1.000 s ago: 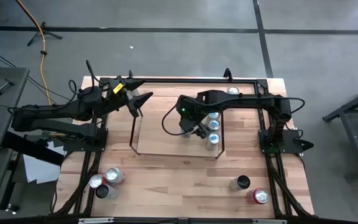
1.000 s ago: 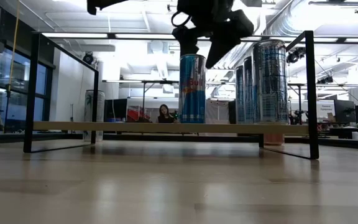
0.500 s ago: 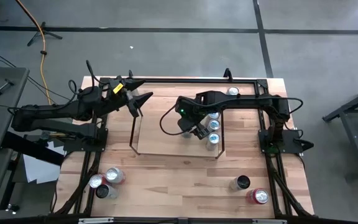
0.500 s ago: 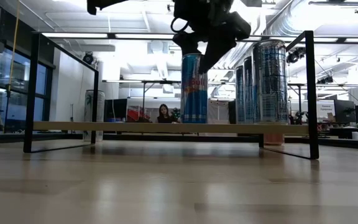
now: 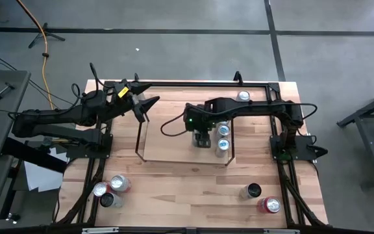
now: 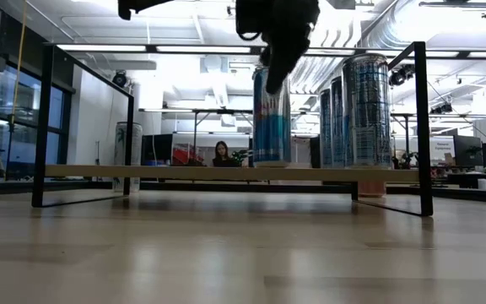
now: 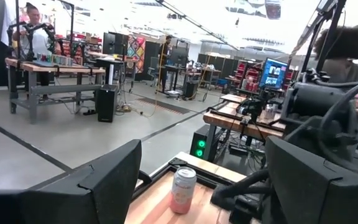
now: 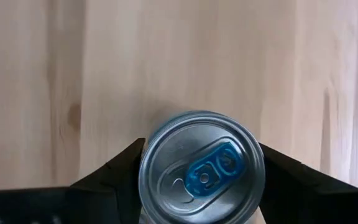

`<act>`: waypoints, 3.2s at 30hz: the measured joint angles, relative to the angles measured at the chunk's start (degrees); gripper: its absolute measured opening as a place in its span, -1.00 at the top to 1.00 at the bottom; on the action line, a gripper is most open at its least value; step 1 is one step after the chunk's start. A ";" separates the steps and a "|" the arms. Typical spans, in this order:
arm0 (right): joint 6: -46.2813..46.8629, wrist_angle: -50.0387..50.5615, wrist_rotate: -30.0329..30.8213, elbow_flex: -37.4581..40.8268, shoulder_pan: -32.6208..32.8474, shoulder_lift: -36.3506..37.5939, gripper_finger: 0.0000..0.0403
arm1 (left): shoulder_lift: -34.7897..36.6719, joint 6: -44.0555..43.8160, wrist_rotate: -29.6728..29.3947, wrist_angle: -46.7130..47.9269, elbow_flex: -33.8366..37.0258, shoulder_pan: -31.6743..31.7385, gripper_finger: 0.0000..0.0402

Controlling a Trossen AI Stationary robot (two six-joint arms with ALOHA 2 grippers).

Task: Place canned beverage on shelf
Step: Put the blue soda can aligned with the other blue soda can on the shelf

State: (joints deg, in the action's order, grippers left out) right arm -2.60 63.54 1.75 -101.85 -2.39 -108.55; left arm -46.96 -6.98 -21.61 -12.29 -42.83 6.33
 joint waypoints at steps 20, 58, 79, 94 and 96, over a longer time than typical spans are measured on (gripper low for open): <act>46.15 1.69 7.11 -0.19 5.94 0.00 -0.14 | 0.00 3.68 -0.28 0.46 0.00 0.00 -0.49; 32.76 0.99 7.81 -0.19 5.66 0.07 -0.30 | 0.00 4.08 -0.20 0.44 0.00 0.01 -0.49; 21.76 2.10 7.57 -0.25 4.72 1.71 -0.68 | 0.00 4.21 -0.20 0.50 0.00 0.02 -0.49; -2.40 2.25 -2.13 -0.25 1.67 2.23 -0.68 | 0.00 4.11 -0.20 0.70 0.00 0.01 -0.49; -3.20 2.24 -1.96 -0.25 1.13 2.23 -0.68 | 0.00 4.12 -0.20 0.70 0.00 0.00 -0.49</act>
State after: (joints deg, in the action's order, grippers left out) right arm -5.79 65.78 -0.21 -102.10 -1.26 -106.32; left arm -46.96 -2.85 -21.80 -11.60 -42.83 6.33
